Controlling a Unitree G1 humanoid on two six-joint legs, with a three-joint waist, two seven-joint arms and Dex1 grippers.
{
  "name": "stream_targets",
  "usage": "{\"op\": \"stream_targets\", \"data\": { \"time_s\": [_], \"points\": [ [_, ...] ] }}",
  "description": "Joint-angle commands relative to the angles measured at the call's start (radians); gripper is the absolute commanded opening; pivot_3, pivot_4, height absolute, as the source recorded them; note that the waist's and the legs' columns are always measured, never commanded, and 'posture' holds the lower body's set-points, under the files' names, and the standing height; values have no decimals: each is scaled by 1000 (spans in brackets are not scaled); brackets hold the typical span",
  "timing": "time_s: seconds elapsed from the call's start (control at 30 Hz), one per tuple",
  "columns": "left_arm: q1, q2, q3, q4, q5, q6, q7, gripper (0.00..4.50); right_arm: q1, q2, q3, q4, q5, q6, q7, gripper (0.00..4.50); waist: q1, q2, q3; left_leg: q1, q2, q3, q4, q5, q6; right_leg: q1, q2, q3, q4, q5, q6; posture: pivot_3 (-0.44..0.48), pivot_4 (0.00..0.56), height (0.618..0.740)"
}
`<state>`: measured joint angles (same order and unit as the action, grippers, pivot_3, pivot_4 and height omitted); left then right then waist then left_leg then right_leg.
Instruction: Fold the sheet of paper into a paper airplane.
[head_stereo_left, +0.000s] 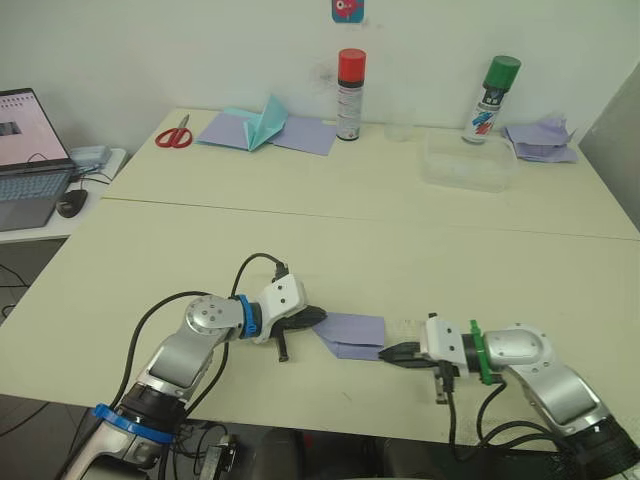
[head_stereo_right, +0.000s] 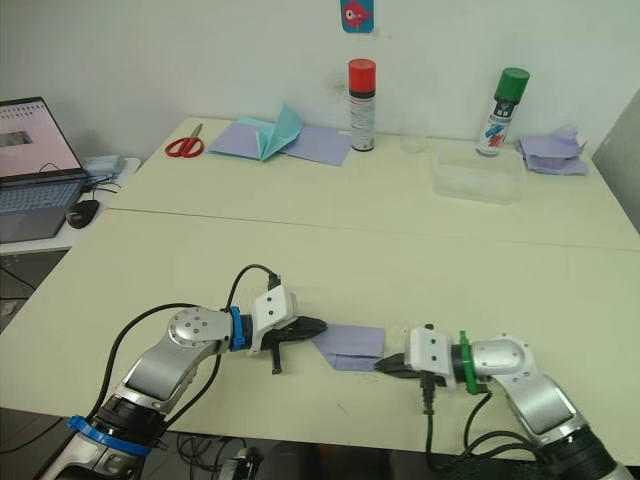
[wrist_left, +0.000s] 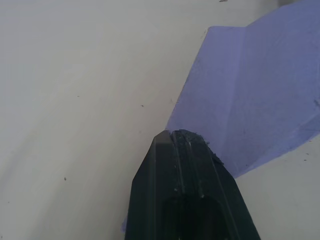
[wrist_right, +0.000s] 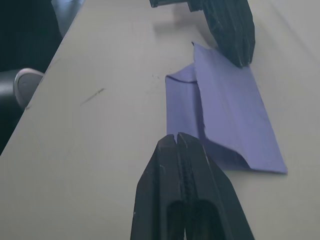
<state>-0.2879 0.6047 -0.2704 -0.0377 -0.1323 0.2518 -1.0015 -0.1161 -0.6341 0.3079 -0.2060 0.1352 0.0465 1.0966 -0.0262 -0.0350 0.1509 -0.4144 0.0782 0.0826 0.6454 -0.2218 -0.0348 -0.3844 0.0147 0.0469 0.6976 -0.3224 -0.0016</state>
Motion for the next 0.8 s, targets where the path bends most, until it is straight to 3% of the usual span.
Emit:
{"op": "stream_targets", "data": {
  "time_s": [0.03, 0.57, 0.8],
  "points": [
    [9, 7, -31, 25, 26, 5, -20, 0, -40, 40, 5, 14, -8, -26, -31, 29, 0, 0, 0, 0, 0, 0, 0, 0, 0, 0, 0, 0, 0, 0, 0, 0, 150, 740],
    [-18, 24, -29, 70, 47, -31, -60, 0, -178, 251, 17, 169, -20, -6, -149, 29, -1, 0, 0, 0, 0, 0, 0, 0, 0, 0, 0, 0, 0, 2, -4, 0, 150, 740],
    [-15, 31, -25, 71, 51, -32, -67, 0, -180, 237, 30, 200, -38, -51, -126, 29, -1, 0, 0, 0, 1, 0, 0, 0, 0, 0, 1, 0, 0, 2, -4, 0, 150, 740]
  ]
}}
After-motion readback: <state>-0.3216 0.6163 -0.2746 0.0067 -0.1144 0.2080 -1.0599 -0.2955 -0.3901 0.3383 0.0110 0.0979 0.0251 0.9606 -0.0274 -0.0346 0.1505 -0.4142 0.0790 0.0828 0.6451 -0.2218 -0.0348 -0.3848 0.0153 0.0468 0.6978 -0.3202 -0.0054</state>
